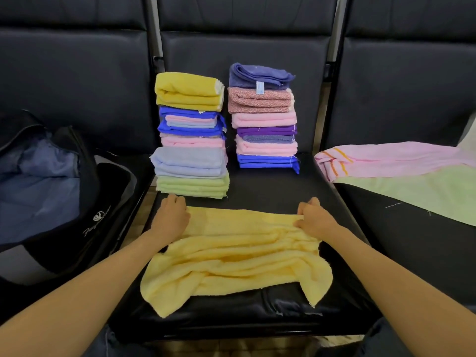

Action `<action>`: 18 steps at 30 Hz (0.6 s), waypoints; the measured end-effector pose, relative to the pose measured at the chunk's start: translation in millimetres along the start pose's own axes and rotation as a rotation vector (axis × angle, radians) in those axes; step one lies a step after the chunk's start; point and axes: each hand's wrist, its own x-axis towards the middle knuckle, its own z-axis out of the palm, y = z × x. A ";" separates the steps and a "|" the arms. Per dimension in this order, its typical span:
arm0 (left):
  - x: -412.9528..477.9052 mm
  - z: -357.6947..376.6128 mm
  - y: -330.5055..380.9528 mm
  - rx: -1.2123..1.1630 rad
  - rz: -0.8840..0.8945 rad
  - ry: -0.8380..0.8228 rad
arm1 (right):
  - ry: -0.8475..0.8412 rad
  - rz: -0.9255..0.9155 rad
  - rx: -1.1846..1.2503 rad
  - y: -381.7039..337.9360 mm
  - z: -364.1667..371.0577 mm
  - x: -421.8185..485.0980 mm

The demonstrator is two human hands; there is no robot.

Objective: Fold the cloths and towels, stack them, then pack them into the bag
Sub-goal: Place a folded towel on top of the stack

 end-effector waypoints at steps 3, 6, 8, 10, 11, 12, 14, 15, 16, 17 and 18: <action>7.4 -1.6 -2.8 -0.100 -0.059 -0.080 | -0.036 -0.004 -0.009 0.7 1.1 2.9; 9.0 -4.4 -0.1 0.023 -0.063 -0.159 | -0.075 0.001 -0.038 2.4 -4.3 3.1; 7.0 -7.7 2.0 0.091 -0.027 -0.173 | -0.069 -0.008 -0.075 4.1 -10.3 1.3; 3.8 -12.9 1.8 -0.021 -0.008 -0.121 | -0.017 0.006 -0.076 6.0 -18.6 -4.1; 1.4 -16.9 1.6 -0.131 -0.004 -0.084 | 0.024 0.020 -0.066 7.3 -22.8 -7.7; -1.6 -21.3 2.2 -0.238 -0.008 -0.044 | 0.066 0.033 -0.045 8.7 -26.5 -12.4; -11.1 -32.7 6.4 -0.374 -0.015 0.010 | 0.132 0.045 -0.003 13.4 -32.7 -24.3; -17.4 -37.6 9.0 -0.396 -0.016 0.033 | 0.152 0.046 0.008 17.1 -34.4 -30.2; -24.4 -44.9 12.0 -0.401 -0.010 0.053 | 0.177 0.044 0.022 19.7 -38.9 -38.0; -28.8 -49.5 14.3 -0.402 -0.001 0.064 | 0.199 0.042 0.048 22.6 -42.7 -43.2; -33.3 -57.4 17.1 -0.400 0.007 0.068 | 0.228 0.040 0.110 23.5 -48.8 -50.1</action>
